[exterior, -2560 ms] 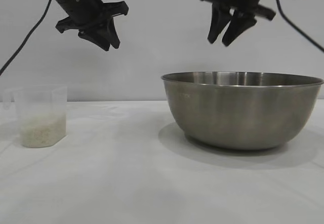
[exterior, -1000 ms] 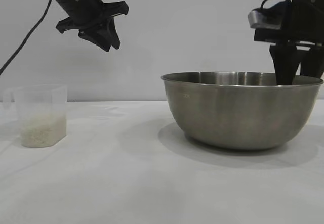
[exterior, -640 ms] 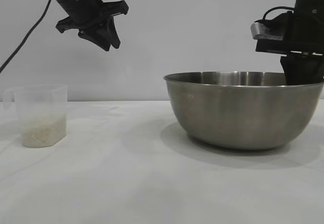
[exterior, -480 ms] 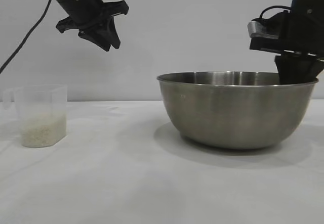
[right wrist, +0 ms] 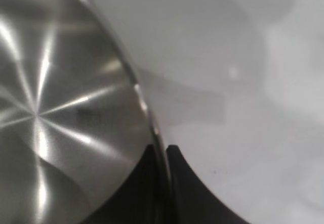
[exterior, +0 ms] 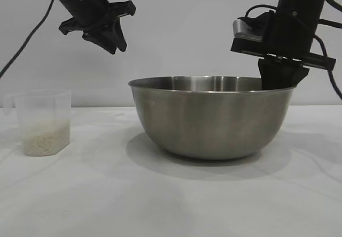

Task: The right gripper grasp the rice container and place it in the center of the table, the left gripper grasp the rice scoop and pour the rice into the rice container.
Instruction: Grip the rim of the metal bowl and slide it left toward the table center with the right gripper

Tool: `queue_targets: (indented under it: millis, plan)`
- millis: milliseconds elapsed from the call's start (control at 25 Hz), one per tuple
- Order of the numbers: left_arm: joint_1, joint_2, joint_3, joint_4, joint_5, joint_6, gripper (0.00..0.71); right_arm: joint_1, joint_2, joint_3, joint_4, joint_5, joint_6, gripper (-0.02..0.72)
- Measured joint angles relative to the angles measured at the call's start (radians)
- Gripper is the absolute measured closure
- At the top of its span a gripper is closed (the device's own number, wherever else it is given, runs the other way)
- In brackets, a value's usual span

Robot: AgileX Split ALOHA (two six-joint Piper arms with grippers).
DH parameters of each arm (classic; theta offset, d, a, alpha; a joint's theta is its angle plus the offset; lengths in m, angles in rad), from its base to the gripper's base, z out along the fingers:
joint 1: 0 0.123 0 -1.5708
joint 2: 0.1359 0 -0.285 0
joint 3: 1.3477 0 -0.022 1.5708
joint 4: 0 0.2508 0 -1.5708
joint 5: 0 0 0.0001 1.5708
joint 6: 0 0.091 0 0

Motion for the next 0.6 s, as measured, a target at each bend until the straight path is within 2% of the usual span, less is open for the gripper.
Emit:
queue_targets:
  millis: [40, 120, 200, 440, 520, 600]
  plan:
    - [0.000, 0.000, 0.000, 0.000, 0.000, 0.000, 0.550, 0.000, -0.019, 0.000, -0.012, 0.005, 0.000, 0.253]
    - [0.000, 0.000, 0.000, 0.000, 0.000, 0.000, 0.550, 0.000, -0.075, 0.002, -0.024, 0.010, 0.000, 0.267]
    - [0.000, 0.000, 0.000, 0.000, 0.000, 0.000, 0.550, 0.000, -0.168, 0.038, -0.032, -0.017, 0.000, 0.240]
    - [0.000, 0.000, 0.000, 0.000, 0.012, 0.000, 0.550, 0.000, -0.509, 0.426, -0.051, -0.279, 0.000, 0.240]
    - [0.000, 0.000, 0.000, 0.001, 0.021, 0.000, 0.550, 0.000, -0.618, 0.531, -0.051, -0.297, 0.000, 0.240]
    - [0.000, 0.000, 0.000, 0.005, 0.027, 0.000, 0.550, 0.000, -0.739, 0.609, -0.051, -0.280, 0.000, 0.240]
